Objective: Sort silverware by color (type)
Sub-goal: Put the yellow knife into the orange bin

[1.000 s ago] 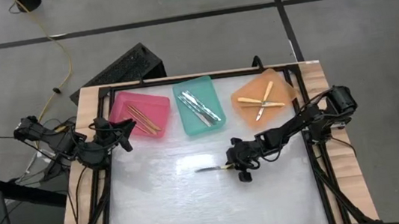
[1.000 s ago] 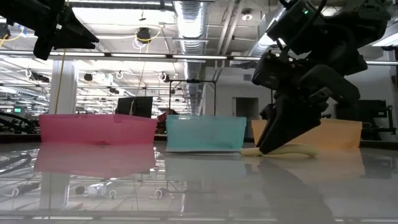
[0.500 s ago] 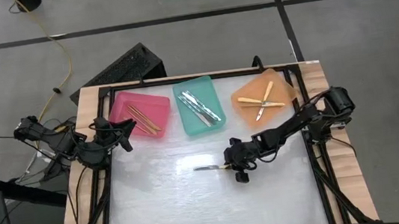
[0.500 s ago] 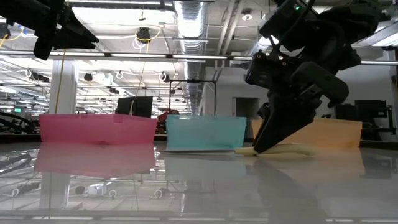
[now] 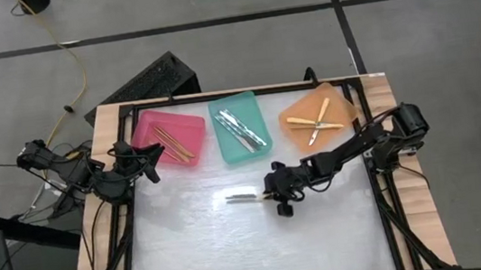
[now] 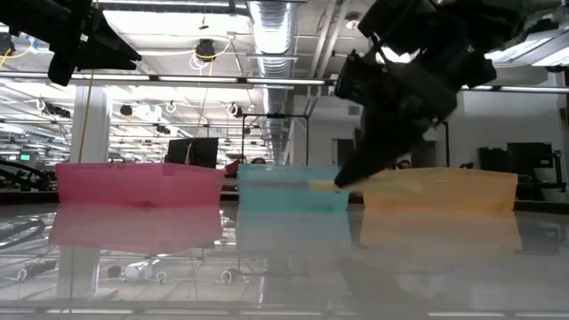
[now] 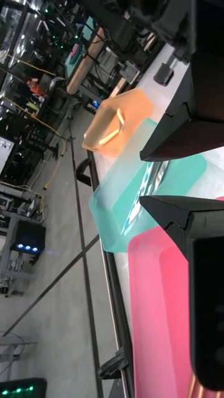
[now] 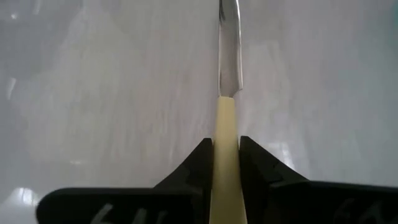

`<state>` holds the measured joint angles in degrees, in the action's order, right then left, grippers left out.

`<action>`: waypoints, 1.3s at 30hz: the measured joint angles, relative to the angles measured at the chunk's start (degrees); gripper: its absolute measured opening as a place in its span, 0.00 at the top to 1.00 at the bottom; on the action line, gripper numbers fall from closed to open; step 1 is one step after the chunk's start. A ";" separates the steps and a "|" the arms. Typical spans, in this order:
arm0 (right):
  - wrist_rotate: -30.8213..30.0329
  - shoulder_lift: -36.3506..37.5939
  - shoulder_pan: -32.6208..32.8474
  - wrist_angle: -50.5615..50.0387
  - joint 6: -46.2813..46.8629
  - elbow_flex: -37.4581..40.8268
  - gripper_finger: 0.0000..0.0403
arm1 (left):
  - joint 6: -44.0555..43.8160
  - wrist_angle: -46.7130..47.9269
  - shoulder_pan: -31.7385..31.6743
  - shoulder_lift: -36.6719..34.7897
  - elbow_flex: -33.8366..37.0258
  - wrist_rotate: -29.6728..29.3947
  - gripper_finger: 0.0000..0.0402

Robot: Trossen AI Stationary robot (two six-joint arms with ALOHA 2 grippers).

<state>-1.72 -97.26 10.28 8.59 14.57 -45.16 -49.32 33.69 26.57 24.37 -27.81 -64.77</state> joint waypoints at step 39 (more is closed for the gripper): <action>-21.83 37.66 -22.31 -23.23 -3.58 -0.10 0.83 | 0.00 0.06 0.00 0.01 0.00 -0.11 0.79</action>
<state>-23.54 -59.60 -12.03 -14.63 10.99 -45.25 -49.32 33.75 26.57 24.38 -27.81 -64.89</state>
